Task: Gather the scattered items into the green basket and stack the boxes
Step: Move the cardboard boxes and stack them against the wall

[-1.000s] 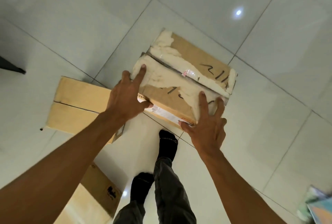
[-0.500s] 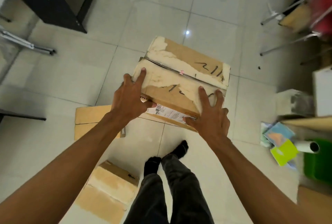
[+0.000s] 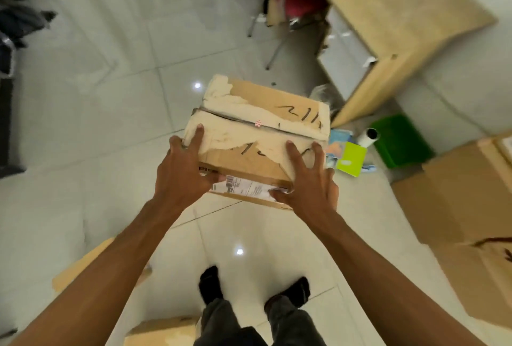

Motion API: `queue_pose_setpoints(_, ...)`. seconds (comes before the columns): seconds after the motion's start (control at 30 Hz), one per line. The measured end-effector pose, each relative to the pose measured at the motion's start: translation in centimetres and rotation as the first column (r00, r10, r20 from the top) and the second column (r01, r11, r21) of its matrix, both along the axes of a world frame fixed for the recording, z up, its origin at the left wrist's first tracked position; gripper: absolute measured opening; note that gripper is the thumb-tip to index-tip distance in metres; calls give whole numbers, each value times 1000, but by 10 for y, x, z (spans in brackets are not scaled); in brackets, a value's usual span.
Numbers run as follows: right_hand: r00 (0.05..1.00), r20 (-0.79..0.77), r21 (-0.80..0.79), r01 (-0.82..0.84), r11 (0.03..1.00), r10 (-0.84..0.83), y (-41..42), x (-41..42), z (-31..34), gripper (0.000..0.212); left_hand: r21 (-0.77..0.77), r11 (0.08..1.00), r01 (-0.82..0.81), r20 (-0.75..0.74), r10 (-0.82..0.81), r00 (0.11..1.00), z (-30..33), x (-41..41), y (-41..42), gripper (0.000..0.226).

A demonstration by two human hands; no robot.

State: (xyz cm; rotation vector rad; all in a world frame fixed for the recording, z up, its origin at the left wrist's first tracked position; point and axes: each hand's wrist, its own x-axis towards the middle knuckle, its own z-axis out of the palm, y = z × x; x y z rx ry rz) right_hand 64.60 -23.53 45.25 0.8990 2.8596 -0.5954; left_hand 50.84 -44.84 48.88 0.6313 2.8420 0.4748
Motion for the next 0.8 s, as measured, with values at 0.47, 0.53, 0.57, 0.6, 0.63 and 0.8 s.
queue_pose_setpoints(0.47, 797, -113, 209, 603, 770, -593, 296, 268, 77, 115, 119, 768, 630, -150, -613, 776, 58, 166, 420, 118)
queue_pose_setpoints(0.53, 737, -126, 214, 674, 707, -664, 316, 302, 86, 115, 130, 715, 687, -178, -665, 726, 67, 193, 464, 118)
queue_pose_setpoints(0.57, 703, -129, 216, 708, 672, -699, 326, 320, 91, 115, 143, 681, 718, -190, -694, 695, 71, 209, 486, 117)
queue_pose_setpoints(0.6, 672, -133, 220, 737, 639, -729, 334, 336, 95, 115, 157, 647, 746, -197, -720, 665, 75, 223, 506, 117)
queue_pose_setpoints(0.63, 641, -137, 227, 763, 605, -756, 343, 351, 100, 115, 171, 610, 774, -204, -746, 634, 79, 236, 527, 117)
queue_pose_setpoints(0.8, 508, -160, 290, 844, 452, -846, 389, 408, 130, 115, 190, 421, 887, -227, -860, 457, 101, 289, 623, 120)
